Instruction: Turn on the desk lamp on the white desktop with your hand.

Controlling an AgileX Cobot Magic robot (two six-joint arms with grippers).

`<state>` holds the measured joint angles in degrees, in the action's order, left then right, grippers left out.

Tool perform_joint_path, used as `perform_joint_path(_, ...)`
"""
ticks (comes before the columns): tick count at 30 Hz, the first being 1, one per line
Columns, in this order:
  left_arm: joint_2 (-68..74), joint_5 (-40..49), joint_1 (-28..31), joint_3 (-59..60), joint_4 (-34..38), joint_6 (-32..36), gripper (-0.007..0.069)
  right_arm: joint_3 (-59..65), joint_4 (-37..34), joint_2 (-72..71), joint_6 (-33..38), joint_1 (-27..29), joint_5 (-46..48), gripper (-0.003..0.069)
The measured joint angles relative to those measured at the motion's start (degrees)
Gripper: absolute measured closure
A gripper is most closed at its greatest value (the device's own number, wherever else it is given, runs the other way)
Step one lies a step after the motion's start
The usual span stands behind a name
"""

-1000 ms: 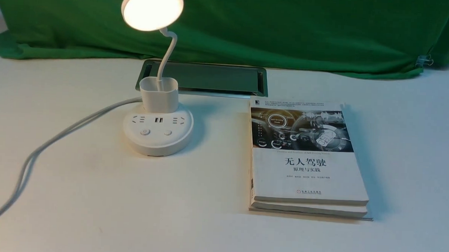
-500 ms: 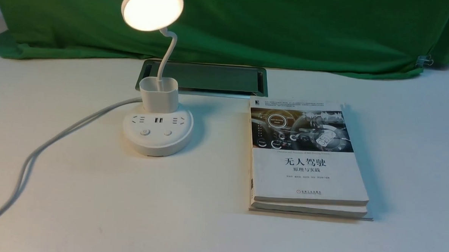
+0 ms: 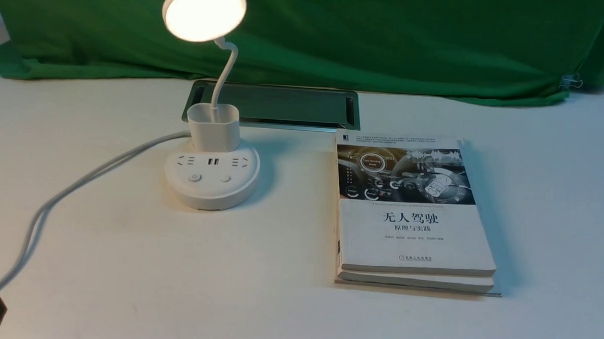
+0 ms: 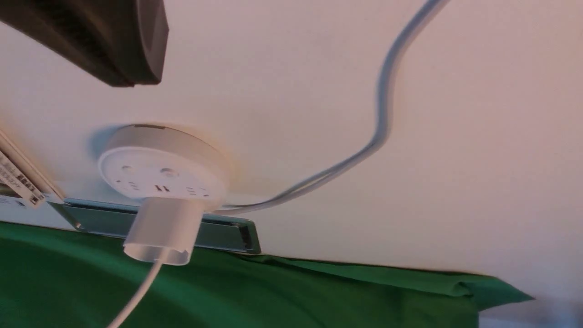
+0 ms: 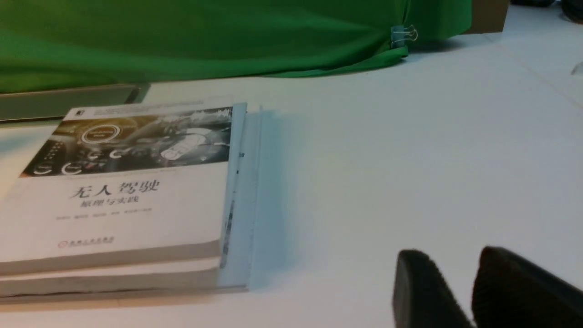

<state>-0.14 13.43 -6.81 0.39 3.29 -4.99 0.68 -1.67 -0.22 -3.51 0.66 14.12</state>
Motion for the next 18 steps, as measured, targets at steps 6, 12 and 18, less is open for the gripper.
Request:
perform_joint_path(6,0.00,0.00,-0.56,0.00,-0.20,0.13,0.0624,0.00,0.00,0.00,0.00,0.00,0.00,0.0418)
perform_joint_path(12,0.00,0.00,-0.73,0.00,-0.40,0.24,0.0624,0.00,0.00,0.00,0.00,0.00,0.05,0.0418)
perform_joint_path(18,0.00,0.00,-0.73,0.00,-0.42,0.26,0.0624,0.00,0.00,0.00,0.00,0.00,0.05,0.0418)
